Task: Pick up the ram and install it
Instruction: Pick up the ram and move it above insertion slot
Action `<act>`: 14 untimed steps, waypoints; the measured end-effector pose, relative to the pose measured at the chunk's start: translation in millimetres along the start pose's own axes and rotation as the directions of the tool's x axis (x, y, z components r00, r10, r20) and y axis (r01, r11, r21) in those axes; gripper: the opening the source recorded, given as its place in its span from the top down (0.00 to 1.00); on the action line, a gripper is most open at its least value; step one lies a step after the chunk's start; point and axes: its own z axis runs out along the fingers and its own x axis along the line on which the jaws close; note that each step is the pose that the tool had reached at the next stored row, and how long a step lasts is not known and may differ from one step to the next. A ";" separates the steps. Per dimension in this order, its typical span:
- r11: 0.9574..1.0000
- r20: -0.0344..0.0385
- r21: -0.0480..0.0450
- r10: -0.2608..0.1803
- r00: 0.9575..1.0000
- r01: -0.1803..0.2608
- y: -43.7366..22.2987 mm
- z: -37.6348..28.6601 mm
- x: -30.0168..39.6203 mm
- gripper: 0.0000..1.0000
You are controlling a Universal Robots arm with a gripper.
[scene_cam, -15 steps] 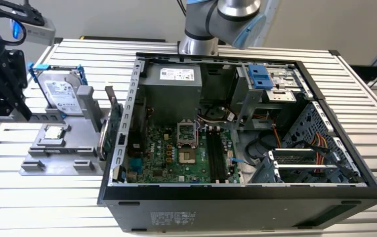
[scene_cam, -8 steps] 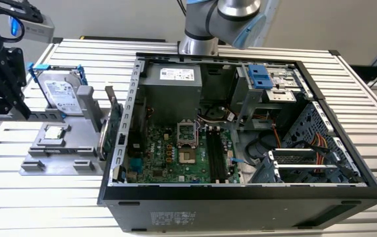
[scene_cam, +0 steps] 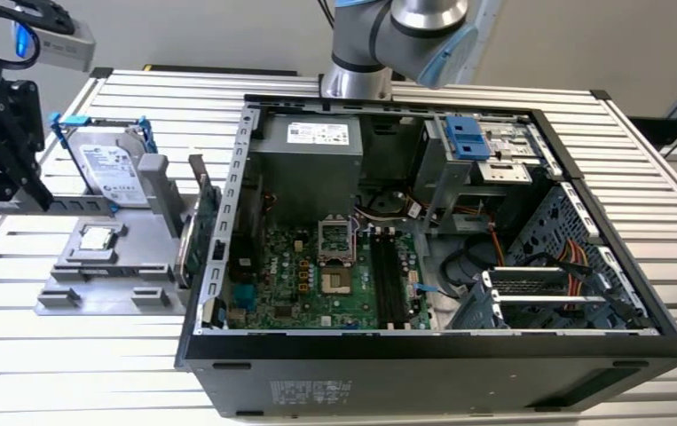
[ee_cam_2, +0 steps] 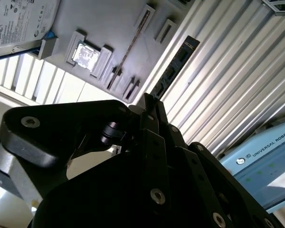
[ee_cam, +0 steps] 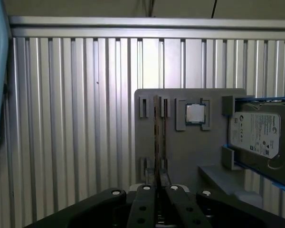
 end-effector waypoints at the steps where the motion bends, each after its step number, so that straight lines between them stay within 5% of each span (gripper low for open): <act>1: 1.000 0.000 0.000 0.000 1.000 0.000 0.0 -0.9 0.0 1.00; 14: 1.000 0.000 0.000 0.000 1.000 0.000 0.1 -13.2 -0.6 1.00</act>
